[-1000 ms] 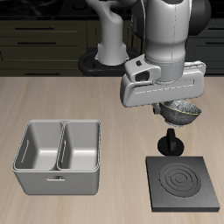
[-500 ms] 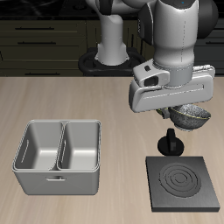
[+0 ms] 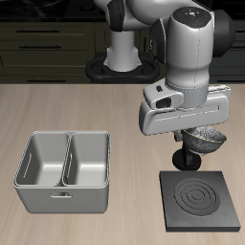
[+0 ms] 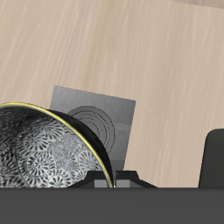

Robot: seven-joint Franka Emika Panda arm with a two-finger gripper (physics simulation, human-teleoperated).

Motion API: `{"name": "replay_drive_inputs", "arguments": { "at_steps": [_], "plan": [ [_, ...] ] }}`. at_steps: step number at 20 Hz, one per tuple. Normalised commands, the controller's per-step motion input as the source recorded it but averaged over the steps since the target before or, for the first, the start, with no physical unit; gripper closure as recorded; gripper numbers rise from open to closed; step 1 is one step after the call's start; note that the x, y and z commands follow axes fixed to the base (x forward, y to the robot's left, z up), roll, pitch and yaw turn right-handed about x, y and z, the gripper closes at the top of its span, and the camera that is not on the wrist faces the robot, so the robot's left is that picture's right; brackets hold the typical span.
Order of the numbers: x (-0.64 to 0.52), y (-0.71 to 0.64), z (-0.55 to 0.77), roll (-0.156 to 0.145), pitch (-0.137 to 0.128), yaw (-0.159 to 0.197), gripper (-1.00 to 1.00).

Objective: Place the black bowl on the flat stove

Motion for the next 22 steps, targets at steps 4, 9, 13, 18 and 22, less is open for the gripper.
{"name": "replay_drive_inputs", "arguments": {
  "at_steps": [4,9,13,18,22],
  "plan": [
    [0.06,-0.06,-0.13,-0.011,0.017,0.013,1.00],
    [0.11,0.07,-0.17,0.005,0.019,0.044,1.00],
    [0.09,0.08,-0.13,0.016,0.014,0.023,1.00],
    [0.07,0.09,-0.24,0.009,0.018,0.028,1.00],
    [0.01,0.01,-0.20,-0.009,0.027,0.020,1.00]
  ]
}}
